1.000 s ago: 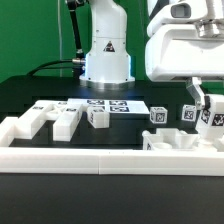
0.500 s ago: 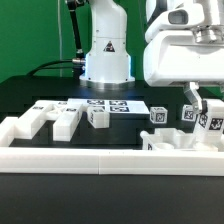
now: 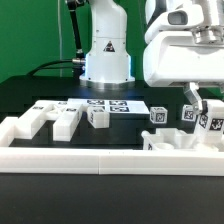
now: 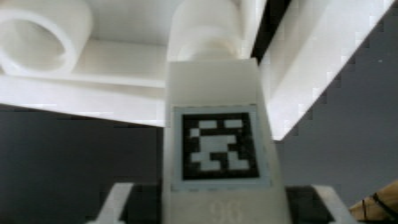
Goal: Assemble chair
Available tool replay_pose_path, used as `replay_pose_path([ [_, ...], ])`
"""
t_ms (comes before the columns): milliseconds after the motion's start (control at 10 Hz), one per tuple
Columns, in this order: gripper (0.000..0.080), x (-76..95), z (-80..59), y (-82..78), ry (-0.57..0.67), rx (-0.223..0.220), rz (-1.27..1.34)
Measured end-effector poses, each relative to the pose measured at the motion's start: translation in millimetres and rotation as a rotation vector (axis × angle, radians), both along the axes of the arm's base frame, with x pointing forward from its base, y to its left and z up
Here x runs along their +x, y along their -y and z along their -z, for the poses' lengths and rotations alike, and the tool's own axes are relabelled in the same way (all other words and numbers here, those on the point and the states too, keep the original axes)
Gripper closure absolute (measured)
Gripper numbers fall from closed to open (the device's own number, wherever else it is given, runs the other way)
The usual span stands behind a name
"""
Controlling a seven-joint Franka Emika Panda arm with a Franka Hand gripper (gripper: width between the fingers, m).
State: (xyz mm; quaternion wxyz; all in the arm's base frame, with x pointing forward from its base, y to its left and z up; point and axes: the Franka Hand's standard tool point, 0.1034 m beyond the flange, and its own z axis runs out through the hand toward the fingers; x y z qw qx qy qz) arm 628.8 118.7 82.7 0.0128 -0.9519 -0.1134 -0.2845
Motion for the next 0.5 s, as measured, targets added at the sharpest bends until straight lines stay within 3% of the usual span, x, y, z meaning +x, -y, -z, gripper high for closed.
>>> replay_pose_path([
  [500, 0.0508, 3.8, 0.0, -3.5, 0.056, 0.009, 0.007],
])
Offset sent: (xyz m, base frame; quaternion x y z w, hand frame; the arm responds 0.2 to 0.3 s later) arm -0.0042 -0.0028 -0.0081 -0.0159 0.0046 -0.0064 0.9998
